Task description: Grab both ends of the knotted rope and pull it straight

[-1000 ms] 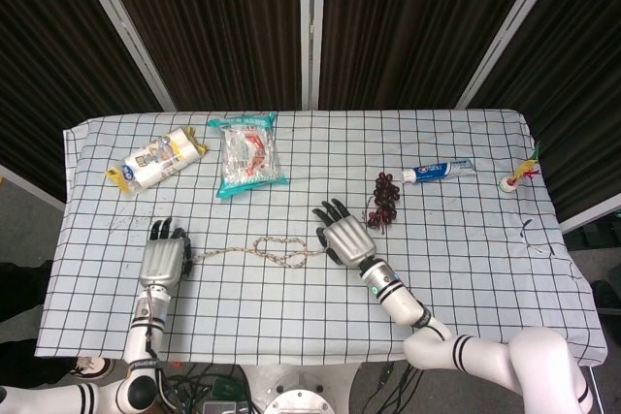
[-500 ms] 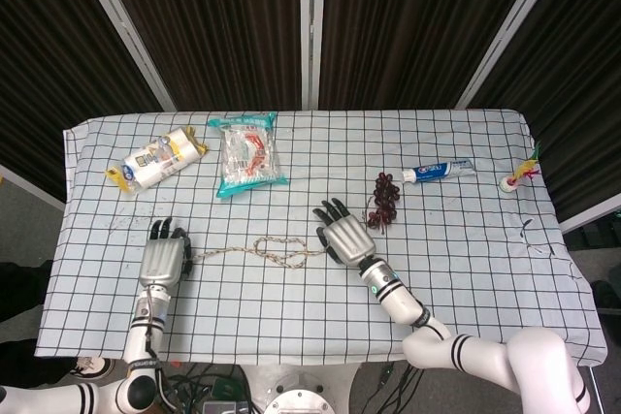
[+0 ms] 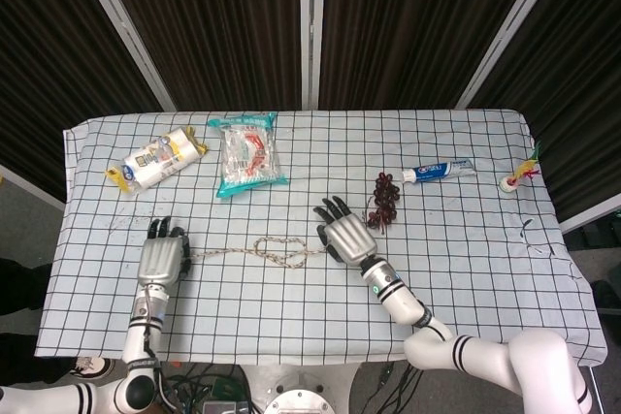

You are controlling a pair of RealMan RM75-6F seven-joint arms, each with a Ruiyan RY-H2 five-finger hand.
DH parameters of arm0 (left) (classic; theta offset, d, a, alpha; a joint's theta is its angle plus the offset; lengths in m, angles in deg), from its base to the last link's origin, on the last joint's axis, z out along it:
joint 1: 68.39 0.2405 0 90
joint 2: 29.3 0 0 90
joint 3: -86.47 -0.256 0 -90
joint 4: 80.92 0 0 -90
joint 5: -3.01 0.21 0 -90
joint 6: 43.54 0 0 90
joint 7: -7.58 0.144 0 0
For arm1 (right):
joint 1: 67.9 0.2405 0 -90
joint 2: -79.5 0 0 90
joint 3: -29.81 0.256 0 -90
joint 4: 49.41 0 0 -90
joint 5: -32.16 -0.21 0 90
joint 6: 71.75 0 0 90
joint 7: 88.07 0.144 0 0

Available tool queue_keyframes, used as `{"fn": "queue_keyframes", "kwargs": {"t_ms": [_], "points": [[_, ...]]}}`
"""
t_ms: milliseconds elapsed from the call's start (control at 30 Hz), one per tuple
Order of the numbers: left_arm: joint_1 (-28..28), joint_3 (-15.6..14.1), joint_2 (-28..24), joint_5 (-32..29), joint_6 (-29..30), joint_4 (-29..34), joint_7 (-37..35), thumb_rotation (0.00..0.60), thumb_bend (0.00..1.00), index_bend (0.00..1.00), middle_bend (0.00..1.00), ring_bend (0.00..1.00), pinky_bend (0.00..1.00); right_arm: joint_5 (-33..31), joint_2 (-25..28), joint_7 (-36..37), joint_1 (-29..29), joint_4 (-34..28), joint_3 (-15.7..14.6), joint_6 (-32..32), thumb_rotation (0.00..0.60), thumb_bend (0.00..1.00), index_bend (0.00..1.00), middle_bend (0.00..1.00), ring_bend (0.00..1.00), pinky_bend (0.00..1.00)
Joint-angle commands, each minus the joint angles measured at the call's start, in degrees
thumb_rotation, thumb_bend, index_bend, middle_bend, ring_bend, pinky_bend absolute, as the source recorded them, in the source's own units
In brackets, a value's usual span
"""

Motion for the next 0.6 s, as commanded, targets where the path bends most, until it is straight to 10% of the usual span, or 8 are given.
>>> {"fn": "queue_keyframes", "kwargs": {"t_ms": [33, 600], "points": [[0.2, 0.0, -0.2, 0.2, 0.0, 0.1, -0.5, 0.6, 0.37, 0.58, 0.26, 0.0, 0.06, 0.6, 0.9, 0.4, -1.3, -2.0, 0.3, 2.8, 0.6, 0.37, 0.64, 0.15, 0.0, 0.0], [3.2, -2.7, -7.4, 7.9, 1.3, 4.8, -8.4, 0.6, 0.37, 0.58, 0.26, 0.0, 0.06, 6.7, 14.1, -0.3, -16.2, -19.0, -7.0, 22.3, 0.6, 0.38, 0.66, 0.16, 0.0, 0.0]]}}
